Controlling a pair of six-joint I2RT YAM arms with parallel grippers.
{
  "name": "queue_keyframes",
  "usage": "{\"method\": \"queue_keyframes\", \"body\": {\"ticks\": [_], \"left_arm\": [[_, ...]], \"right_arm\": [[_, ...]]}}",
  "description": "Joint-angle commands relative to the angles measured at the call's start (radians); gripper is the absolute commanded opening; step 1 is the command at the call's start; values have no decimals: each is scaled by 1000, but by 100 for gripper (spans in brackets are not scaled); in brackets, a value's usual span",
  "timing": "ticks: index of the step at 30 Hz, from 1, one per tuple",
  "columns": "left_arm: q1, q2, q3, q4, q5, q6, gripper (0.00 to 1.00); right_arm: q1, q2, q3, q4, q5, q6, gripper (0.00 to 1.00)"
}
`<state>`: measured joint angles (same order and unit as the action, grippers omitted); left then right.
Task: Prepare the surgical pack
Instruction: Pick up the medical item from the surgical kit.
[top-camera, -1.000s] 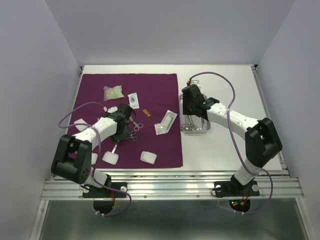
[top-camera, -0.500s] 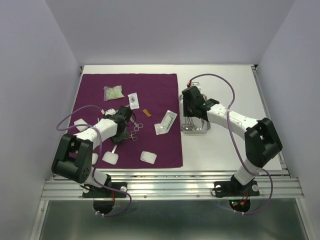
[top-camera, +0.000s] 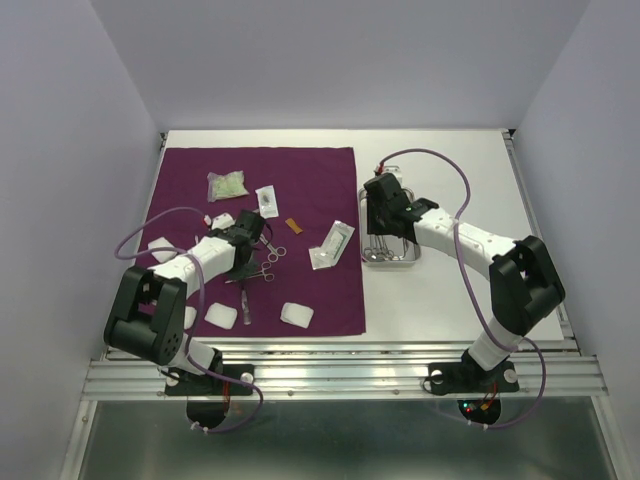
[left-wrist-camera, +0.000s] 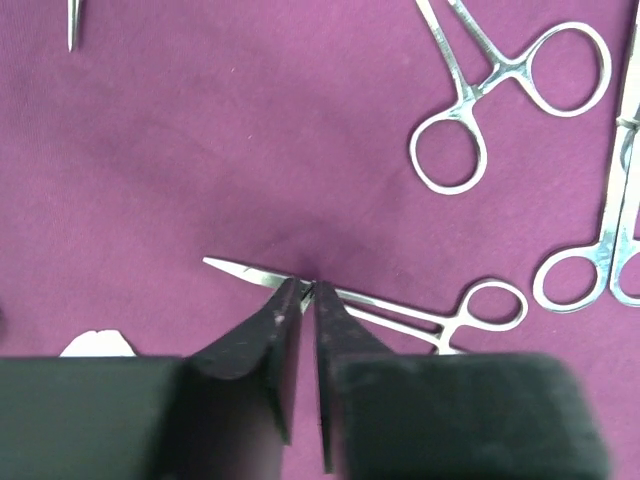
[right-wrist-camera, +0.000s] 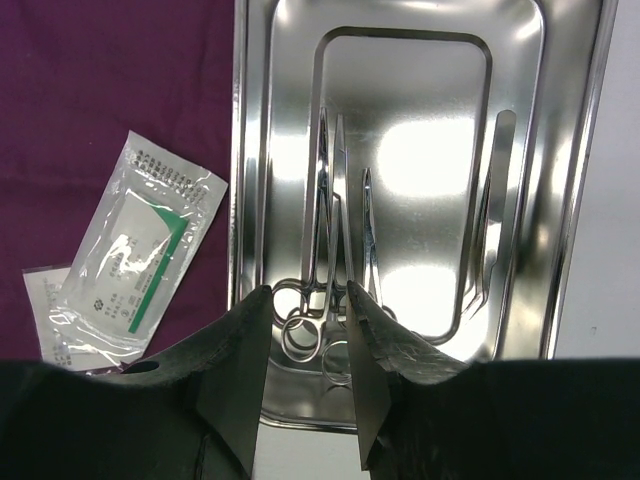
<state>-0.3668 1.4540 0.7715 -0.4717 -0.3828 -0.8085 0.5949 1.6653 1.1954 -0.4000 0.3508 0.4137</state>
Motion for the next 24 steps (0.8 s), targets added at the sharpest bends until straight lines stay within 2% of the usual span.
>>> {"method": "queue_keyframes", "body": {"ticks": [1,7,12,18,24], "left_arm": [[-3,15,37,31,-33,43,15],[-3,29,84,65,-2,81,0],[-3,17,104,58,18,88,0],[-3,-70,121,36,41,77,0],[-3,-132,189,51,116,80,0]], "right_arm": [[-6,-53,-7,7,10,10,41],[-6,-65,-11,-2,20,14,41],[-6,-67,-10,-2,20,16,41],[-6,-70,-5,-3,19,13,41],[-6,-81,4,-3,4,28,41]]}}
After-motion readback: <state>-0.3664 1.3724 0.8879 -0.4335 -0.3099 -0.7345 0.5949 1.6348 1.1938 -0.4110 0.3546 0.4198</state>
